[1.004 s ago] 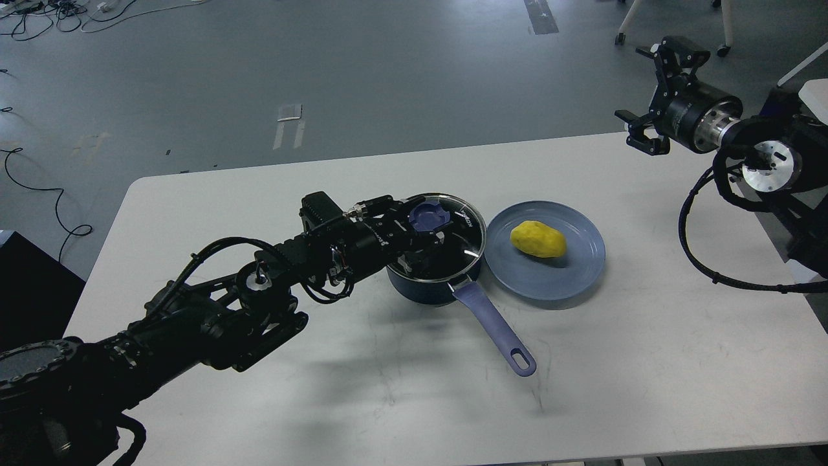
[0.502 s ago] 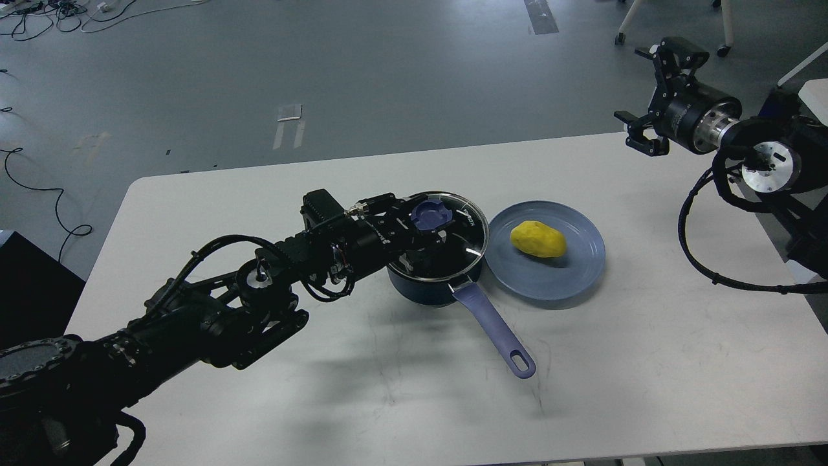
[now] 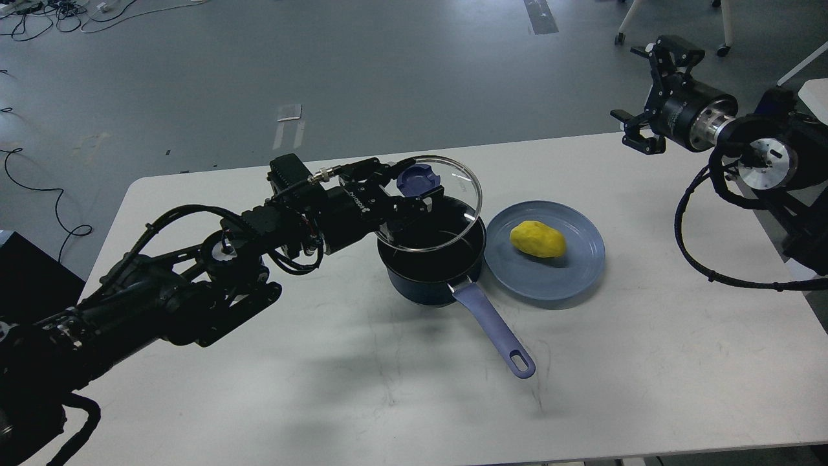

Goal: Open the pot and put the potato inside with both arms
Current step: 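Grasp the lid knob with the left gripper and lift it off, then carry the glass lid toward the robot and lower it onto the table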

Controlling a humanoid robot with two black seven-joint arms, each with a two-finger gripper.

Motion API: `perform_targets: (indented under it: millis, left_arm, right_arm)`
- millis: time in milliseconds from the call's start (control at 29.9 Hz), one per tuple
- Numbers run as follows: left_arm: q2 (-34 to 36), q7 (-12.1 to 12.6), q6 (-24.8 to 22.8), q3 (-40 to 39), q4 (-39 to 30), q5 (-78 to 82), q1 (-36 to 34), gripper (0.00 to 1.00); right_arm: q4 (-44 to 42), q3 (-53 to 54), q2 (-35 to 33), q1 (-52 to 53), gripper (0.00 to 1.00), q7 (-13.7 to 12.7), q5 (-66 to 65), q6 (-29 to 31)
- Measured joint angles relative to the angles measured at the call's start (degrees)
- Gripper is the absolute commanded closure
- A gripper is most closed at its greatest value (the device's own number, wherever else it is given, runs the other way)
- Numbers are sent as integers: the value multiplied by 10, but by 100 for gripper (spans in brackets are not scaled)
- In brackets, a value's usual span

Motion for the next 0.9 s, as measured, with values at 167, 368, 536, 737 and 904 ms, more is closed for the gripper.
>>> perform_targets:
  millis: [167, 368, 536, 737, 904]
  left_arm:
    - [71, 0, 0, 0, -44, 0, -4, 53]
    - [132, -1, 1, -1, -61, 0, -4, 53]
    - [162, -6, 20, -1, -62, -1, 8, 53]
    - [187, -10, 44, 0, -61, -44, 33, 53]
    - [196, -12, 48, 1, -58, -82, 61, 53]
  right_arm:
    - [3, 0, 0, 0, 0, 0, 0, 0]
    - [4, 0, 0, 1, 0, 0, 0, 2]
    - [4, 1, 0, 1, 0, 0, 0, 3]
    - [4, 1, 0, 1, 0, 0, 0, 3]
    - [4, 0, 0, -1, 0, 0, 0, 3]
